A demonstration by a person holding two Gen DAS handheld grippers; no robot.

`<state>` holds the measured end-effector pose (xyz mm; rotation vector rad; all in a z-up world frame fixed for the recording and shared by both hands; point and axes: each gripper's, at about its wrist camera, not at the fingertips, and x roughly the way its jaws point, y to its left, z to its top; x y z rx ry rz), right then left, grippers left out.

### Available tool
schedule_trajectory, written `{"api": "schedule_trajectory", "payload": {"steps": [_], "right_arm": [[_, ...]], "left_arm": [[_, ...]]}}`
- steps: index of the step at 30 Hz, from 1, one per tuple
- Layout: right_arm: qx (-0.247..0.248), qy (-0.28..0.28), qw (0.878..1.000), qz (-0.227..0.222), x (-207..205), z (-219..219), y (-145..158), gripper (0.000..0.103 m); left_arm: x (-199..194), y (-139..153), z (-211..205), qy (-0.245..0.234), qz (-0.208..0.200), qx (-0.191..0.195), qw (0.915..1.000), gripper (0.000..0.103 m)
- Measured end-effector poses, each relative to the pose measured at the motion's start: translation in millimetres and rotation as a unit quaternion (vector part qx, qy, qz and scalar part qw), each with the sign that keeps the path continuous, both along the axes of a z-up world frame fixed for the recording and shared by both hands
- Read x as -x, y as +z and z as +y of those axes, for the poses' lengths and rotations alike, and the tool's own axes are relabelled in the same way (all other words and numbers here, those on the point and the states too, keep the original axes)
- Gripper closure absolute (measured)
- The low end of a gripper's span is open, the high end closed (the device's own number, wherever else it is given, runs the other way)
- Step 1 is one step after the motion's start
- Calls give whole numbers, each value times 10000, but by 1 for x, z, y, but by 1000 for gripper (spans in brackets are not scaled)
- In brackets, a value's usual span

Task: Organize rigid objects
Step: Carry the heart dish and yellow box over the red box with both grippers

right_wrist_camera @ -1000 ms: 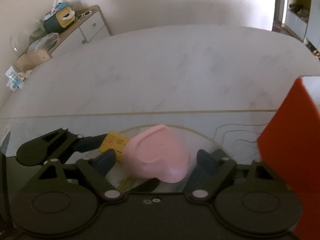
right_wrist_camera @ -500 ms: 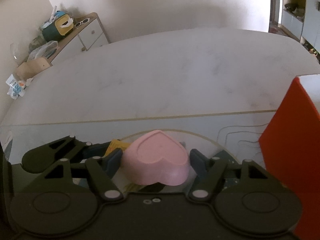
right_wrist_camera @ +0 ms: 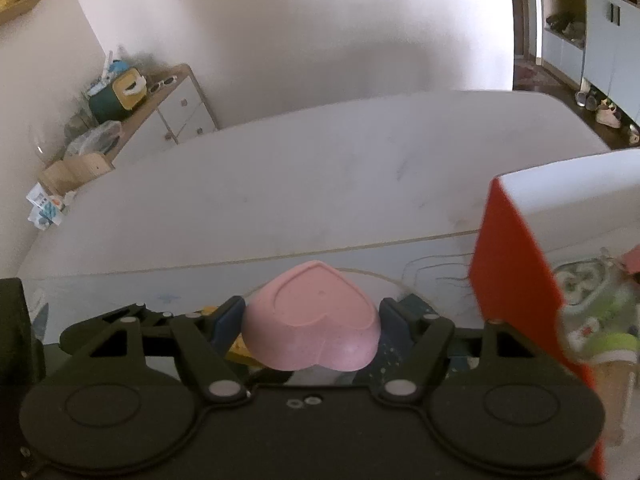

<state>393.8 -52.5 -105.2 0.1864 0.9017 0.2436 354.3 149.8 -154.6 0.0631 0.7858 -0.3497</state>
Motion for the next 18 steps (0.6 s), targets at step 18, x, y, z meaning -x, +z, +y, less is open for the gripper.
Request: {"api": "schedule_trajectory", "payload": {"steps": [18], "right_arm": [[173,15,9981,-597,67,-37,66,30]], "left_arm": [[49,82,-21,12,-308,107,9995,27]]}}
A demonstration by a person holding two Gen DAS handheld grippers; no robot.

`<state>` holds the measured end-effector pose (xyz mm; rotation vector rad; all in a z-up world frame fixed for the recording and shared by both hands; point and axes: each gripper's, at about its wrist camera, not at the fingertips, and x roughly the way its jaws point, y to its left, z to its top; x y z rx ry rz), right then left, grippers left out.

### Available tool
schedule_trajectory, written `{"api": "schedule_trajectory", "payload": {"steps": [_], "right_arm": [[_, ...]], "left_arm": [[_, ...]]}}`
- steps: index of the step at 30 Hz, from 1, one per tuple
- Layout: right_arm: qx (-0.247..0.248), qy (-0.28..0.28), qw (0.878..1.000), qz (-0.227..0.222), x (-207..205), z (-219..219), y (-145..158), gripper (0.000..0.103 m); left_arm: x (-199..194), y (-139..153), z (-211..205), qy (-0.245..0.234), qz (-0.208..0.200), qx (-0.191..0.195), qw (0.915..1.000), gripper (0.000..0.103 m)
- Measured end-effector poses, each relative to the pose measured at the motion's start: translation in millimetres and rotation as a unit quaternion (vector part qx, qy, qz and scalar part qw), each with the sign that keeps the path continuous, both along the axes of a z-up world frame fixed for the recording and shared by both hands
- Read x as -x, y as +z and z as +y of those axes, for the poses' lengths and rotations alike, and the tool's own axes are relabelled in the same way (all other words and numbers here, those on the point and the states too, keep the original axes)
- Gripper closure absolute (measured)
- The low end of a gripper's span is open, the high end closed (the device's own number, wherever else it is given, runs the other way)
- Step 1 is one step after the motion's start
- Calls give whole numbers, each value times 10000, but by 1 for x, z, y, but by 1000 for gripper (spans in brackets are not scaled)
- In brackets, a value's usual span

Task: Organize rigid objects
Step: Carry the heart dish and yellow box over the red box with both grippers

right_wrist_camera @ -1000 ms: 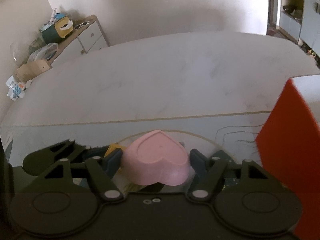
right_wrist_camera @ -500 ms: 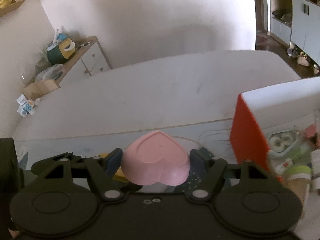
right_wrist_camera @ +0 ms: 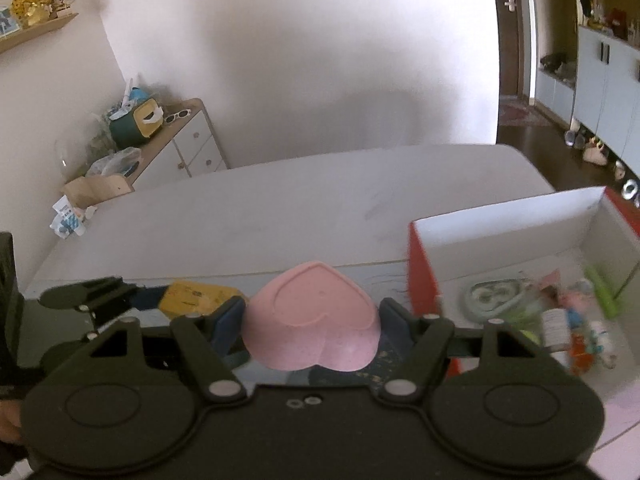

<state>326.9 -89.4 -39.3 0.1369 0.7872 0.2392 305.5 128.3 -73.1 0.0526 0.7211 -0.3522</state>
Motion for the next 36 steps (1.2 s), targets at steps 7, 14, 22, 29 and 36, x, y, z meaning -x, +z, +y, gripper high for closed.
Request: {"api": "schedule_trajectory", "payload": {"steps": [7,14,22,29,36], "right_arm": [[99,29,9998,-198,18,-27,13,30],[95,-2,9995,-292,28,-66,16,30],[67,-160,9994,-289,34,-127,10,30],[115,-392,9989,-240,34,-181,0,30],[310,-469,9983,-133,26,-216,-18,30]], "left_arm": [[12,21,-24,72,-256,-55,9996,27],[9,39,-67,13,-319,-48,9995,27],[-6,45,-122,-126,-240,-23,9996,27],[-22,37,-168,-308,-127,-117,9994,27],[-51,20,-212,-396,131,-280,9987,27]]}}
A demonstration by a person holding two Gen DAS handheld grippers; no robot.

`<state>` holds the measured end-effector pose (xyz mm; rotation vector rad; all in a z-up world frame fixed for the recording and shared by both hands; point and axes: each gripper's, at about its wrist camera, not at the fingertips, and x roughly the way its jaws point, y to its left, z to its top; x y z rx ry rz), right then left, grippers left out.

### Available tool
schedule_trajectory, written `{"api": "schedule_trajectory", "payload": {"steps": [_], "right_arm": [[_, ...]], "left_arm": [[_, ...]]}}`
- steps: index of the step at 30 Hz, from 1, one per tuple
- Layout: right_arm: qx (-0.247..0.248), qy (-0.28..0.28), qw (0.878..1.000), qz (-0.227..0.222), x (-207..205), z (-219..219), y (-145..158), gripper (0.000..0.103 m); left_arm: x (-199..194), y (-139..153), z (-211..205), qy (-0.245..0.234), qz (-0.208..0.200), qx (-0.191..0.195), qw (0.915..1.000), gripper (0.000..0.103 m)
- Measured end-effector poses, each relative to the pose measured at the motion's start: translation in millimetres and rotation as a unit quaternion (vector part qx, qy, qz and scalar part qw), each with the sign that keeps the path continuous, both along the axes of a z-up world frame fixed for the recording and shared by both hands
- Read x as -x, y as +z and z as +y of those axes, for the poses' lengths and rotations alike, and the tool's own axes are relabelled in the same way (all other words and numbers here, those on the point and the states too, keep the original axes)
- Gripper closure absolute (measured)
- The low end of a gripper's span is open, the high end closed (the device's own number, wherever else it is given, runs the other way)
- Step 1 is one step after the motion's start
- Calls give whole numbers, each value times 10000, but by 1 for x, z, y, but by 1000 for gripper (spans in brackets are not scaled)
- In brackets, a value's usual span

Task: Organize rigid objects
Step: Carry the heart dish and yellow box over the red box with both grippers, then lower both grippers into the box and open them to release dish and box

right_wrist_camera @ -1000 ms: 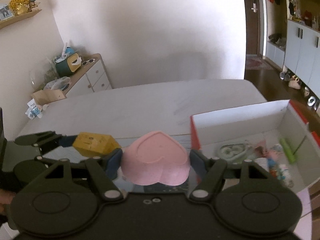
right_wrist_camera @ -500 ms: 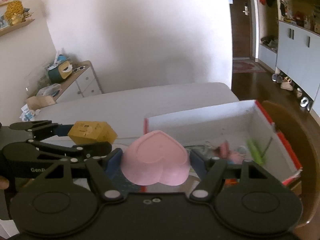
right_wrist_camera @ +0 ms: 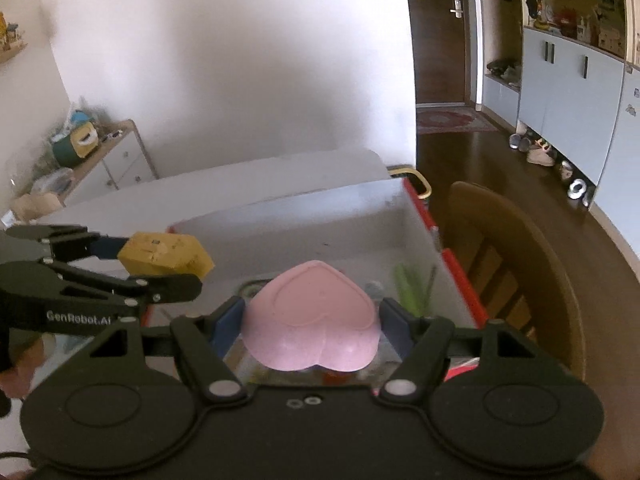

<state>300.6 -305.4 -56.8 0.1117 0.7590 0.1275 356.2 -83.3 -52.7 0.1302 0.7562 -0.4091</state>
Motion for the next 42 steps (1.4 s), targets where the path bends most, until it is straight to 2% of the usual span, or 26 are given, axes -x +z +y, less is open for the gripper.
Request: {"api": "schedule_trajectory", "payload": {"steps": [6,14,21,25,32,42], "right_arm": [[233,147,9996,83,-19,-6,-20,30],[686,556,9956,303,-41,9,-44,30],[814,648,9936,434,-50,19,-56,30],[1122,736,9900,435,-52,28,-59,30],[1078,645,9901,627,-51,33,-67,30],[912,423,9918,784,-45,28,-67,30]], "left_arm": [[-31,-18,-29,88,263,-190,9994,27],[-66,-44,-50,214,672,-448,9965,27],[-83,-60,-60,271,947,-552,9936,27],[-89,-66,-63,315,1123,-540,9917,27],[-94,-74,-65,329,1400,-668,9874,27],[-98,-73,-56,470,1671,-491,9836,27]]}}
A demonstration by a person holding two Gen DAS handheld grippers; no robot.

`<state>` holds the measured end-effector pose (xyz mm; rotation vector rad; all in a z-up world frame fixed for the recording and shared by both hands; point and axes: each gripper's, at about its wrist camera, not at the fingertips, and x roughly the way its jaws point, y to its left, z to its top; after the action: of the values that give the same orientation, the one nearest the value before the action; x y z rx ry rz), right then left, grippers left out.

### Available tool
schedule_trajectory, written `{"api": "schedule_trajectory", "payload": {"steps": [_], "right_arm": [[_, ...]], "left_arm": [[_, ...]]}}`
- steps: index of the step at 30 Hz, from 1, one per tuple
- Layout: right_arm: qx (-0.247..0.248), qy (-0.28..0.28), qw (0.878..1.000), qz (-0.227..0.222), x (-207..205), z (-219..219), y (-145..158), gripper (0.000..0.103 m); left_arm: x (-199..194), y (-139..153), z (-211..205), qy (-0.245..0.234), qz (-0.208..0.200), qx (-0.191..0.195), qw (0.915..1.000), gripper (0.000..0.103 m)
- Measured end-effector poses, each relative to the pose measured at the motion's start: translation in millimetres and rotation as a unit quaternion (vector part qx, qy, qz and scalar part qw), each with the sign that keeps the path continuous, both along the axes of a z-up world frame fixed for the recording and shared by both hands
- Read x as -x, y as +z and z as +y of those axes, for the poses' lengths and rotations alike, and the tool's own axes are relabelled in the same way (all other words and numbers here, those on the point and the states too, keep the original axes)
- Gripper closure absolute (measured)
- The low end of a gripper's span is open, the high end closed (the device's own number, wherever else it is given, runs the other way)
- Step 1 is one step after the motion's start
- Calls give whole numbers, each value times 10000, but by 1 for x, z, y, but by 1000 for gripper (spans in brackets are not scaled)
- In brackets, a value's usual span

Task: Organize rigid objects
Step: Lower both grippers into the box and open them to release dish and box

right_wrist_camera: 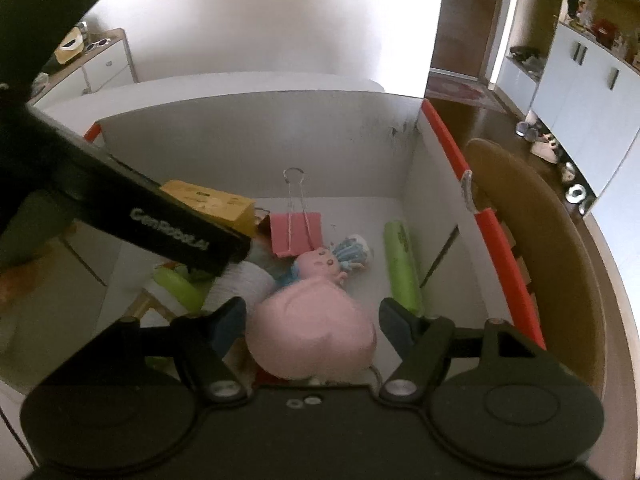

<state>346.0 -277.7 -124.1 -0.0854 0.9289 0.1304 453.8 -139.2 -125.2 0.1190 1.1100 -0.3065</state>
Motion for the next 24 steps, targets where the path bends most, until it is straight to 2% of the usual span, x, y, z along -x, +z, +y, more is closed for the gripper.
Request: {"api": "schedule_trajectory", "payload": {"steps": [10,24], "right_arm": [[-99,-223,9996,-172,6,-8,15,25],[-447,-704,9943,-668,44,-8,50,11]], "left_arm": [[15,6,5,-76,-210,-127,9997,27],[53,42,29,-365,-786,360,9956,27]]}}
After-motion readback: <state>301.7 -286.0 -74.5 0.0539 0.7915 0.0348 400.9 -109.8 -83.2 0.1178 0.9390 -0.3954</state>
